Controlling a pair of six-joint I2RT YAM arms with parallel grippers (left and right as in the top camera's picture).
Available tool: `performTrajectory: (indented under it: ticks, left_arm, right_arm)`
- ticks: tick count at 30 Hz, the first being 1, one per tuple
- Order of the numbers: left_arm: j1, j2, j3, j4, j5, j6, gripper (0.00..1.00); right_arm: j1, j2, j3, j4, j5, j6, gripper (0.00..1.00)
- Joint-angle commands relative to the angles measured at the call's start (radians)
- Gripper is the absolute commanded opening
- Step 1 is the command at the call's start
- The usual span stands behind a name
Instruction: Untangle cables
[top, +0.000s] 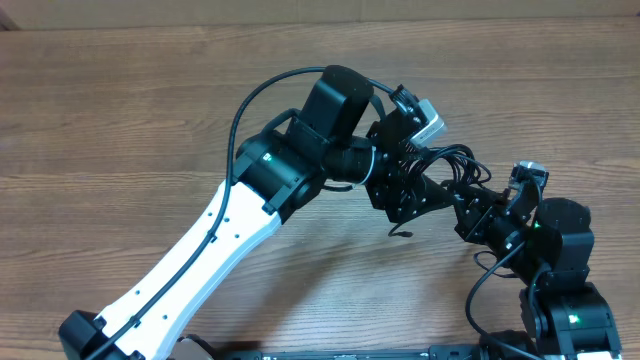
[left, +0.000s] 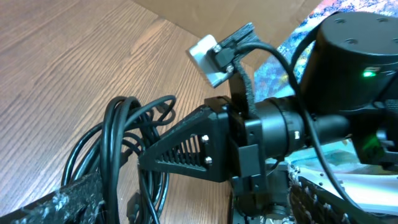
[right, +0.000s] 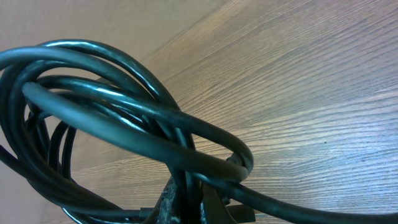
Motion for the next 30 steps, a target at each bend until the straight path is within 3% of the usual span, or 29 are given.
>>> performTrajectory:
  ticks: [1,24,25,27,29,30]
  left_arm:
    - [-0.002,0.032,0.016,0.004,0.012,-0.016,0.94]
    - [-0.058,0.046,0.015,0.000,-0.026,-0.028,0.90]
    - [-0.058,0.046,0.015,-0.001,-0.026,-0.028,0.86]
    - [-0.058,0.046,0.015,-0.002,-0.026,-0.029,0.63]
    - [-0.058,0.046,0.015,-0.002,-0.026,-0.028,0.16]
    - [-0.058,0.046,0.015,-0.002,-0.026,-0.028,0.04]
  right_arm:
    - [-0.002,-0.011,0.006,0.014,-0.015,0.004,0.04]
    - [-0.002,-0.011,0.006,0.049,-0.042,0.008,0.04]
    - [-0.002,-0.011,0.006,0.051,-0.042,0.008,0.04]
    - [-0.002,-0.011,0.006,0.052,-0.042,0.008,0.04]
    - [-0.002,-0.011,0.006,0.053,-0.042,0.007,0.04]
    - [-0.002,-0.011,0.006,0.056,-0.045,0.007,0.04]
